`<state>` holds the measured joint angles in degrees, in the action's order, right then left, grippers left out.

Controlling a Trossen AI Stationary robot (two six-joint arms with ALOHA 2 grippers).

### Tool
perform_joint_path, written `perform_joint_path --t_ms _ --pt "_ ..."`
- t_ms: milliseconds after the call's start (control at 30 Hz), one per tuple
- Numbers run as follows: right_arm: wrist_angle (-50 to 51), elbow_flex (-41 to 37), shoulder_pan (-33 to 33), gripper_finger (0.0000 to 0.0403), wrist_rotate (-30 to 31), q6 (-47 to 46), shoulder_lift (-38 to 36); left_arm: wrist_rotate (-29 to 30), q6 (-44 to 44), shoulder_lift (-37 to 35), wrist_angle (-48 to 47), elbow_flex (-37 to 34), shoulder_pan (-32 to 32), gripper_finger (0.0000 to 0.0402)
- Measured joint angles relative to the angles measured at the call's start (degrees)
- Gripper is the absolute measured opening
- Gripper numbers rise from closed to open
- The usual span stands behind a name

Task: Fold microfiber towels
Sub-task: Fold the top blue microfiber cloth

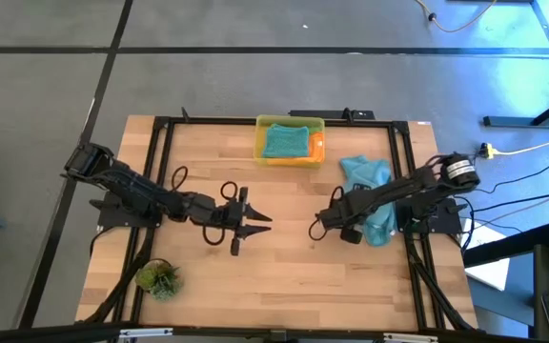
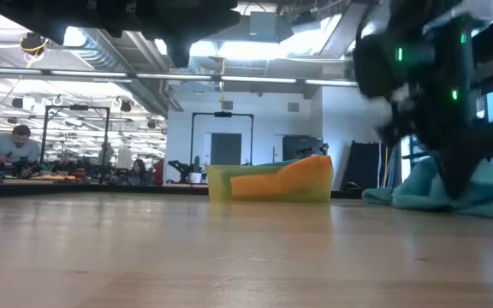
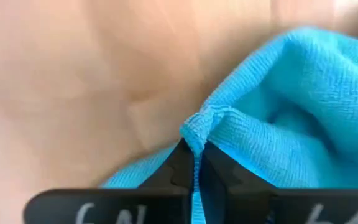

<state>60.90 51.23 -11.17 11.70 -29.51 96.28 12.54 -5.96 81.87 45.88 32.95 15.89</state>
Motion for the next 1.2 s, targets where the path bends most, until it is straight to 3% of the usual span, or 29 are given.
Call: perform_joint_path --t_ms 300,633,900,1200 --pt "-2.5 13.8 -2.6 0.0005 2.0 2.0 -8.8 -0.1 0.1 0.0 1.1 0.0 3.9 0.0096" --pt "-18.1 26.6 -3.0 0.0002 5.4 8.9 -14.8 5.3 0.1 0.7 0.7 0.0 8.3 0.0096" --pt "-26.5 27.5 -2.9 0.0002 5.3 12.2 -14.7 9.5 0.1 1.2 -0.7 0.0 8.6 0.0100" --pt "-29.1 27.5 -1.0 0.0001 5.2 13.5 -14.7 9.6 1.6 1.2 -3.5 0.0 8.2 0.0169"
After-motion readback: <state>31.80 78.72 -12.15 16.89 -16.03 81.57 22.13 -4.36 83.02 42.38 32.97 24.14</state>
